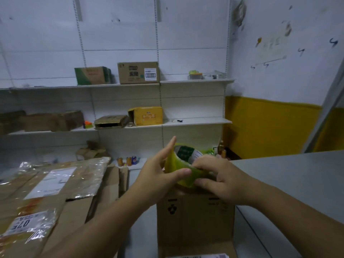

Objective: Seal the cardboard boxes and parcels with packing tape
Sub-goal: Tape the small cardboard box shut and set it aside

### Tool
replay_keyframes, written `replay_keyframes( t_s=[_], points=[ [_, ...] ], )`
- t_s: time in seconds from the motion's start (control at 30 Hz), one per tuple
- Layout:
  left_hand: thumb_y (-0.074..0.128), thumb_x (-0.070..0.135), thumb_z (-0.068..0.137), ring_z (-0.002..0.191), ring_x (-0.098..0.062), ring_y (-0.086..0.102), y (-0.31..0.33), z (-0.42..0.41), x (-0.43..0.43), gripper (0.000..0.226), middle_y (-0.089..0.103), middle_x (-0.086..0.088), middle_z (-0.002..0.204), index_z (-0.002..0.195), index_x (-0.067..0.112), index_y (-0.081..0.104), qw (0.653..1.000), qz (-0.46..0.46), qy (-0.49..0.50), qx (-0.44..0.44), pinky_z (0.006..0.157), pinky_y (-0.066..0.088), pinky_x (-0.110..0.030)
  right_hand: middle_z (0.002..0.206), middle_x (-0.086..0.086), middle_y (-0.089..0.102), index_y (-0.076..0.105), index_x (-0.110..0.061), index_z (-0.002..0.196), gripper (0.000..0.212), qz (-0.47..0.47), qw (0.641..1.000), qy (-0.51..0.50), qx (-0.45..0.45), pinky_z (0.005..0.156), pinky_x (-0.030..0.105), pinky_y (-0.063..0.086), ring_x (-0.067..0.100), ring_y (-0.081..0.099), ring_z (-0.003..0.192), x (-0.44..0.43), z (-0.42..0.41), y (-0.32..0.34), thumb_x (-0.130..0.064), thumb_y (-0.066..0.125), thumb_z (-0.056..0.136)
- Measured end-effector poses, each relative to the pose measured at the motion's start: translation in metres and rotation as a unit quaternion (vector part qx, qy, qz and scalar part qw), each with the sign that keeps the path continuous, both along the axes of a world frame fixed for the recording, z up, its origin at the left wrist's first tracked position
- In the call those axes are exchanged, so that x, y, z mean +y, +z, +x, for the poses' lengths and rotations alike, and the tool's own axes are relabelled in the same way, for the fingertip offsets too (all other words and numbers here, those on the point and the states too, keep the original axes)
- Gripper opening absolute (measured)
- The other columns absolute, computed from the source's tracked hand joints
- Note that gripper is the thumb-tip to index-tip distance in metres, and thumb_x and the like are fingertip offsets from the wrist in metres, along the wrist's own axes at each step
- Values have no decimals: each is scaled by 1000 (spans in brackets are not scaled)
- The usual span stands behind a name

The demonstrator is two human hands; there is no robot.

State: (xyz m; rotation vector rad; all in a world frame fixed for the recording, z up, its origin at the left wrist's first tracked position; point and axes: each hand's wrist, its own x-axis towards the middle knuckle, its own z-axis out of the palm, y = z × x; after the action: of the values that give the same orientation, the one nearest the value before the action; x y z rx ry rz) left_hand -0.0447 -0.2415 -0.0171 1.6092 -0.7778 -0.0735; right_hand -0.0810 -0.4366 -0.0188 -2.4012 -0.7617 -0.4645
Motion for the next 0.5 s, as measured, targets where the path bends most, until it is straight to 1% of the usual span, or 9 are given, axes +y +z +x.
replay_keyframes(
  t_s=[0.07, 0.13, 0.17, 0.2, 0.23, 0.3, 0.4, 0.47, 0.5],
  points=[
    [71, 36, 61, 115, -13, 57, -5, 0, -3, 82, 50, 5, 135, 131, 51, 30, 998, -3, 52, -41, 85, 56, -31, 90, -18, 53, 56, -44, 95, 15, 28, 1000, -7, 7, 79, 33, 47, 5, 51, 90, 1, 1, -3, -32, 57, 86],
    [67, 44, 61, 119, -6, 51, -9, 1, -6, 73, 50, 19, 129, 126, 48, 36, 986, 7, 121, -111, 93, 52, -29, 90, -18, 53, 57, -43, 94, 14, 52, 998, -14, 14, 79, 35, 49, 5, 51, 89, 3, 2, -5, -32, 57, 85],
    [65, 49, 60, 120, -3, 48, -10, 1, -7, 68, 47, 27, 124, 123, 48, 40, 978, 11, 152, -141, 97, 50, -30, 91, -19, 53, 57, -45, 92, 15, 62, 998, -18, 14, 78, 34, 49, 4, 51, 89, 3, 3, -6, -32, 57, 85],
    [63, 53, 60, 119, -2, 48, -12, 2, -8, 64, 45, 31, 119, 120, 48, 44, 972, 9, 172, -158, 98, 49, -30, 90, -20, 53, 56, -48, 90, 16, 67, 997, -24, 10, 76, 31, 49, 3, 52, 88, 4, 3, -7, -33, 57, 85],
    [62, 54, 60, 116, -1, 48, -12, 2, -9, 60, 45, 31, 115, 117, 47, 48, 969, 3, 183, -164, 96, 49, -29, 90, -20, 54, 55, -50, 89, 16, 67, 997, -30, 4, 75, 28, 48, 2, 52, 88, 4, 4, -7, -34, 57, 85],
    [65, 49, 61, 108, 4, 51, -12, 4, -9, 48, 50, 24, 111, 108, 48, 56, 970, -17, 180, -161, 88, 52, -23, 90, -18, 54, 53, -52, 90, 16, 54, 998, -42, -4, 73, 23, 43, 1, 50, 88, 4, 4, -7, -37, 56, 85],
    [70, 31, 69, 100, 12, 52, -9, 6, -5, 32, 58, 15, 107, 97, 44, 62, 974, -29, 163, -152, 73, 49, -8, 91, -20, 54, 51, -52, 92, 16, 39, 998, -46, 1, 74, 20, 40, -1, 49, 90, 3, 5, -6, -38, 55, 84],
    [72, 24, 72, 96, 13, 53, -7, 7, -1, 35, 61, 13, 105, 99, 42, 60, 974, -29, 168, -146, 74, 47, -5, 90, -23, 53, 53, -48, 90, 13, 52, 998, -38, 3, 73, 14, 39, -2, 49, 91, 1, 6, -6, -36, 56, 84],
    [73, 27, 70, 98, 12, 54, -7, 7, 1, 40, 62, 13, 108, 103, 42, 58, 977, -30, 164, -130, 77, 48, -7, 89, -23, 53, 55, -44, 89, 11, 67, 997, -28, 3, 72, 12, 38, -1, 49, 90, -1, 6, -6, -36, 57, 83]
  ],
)
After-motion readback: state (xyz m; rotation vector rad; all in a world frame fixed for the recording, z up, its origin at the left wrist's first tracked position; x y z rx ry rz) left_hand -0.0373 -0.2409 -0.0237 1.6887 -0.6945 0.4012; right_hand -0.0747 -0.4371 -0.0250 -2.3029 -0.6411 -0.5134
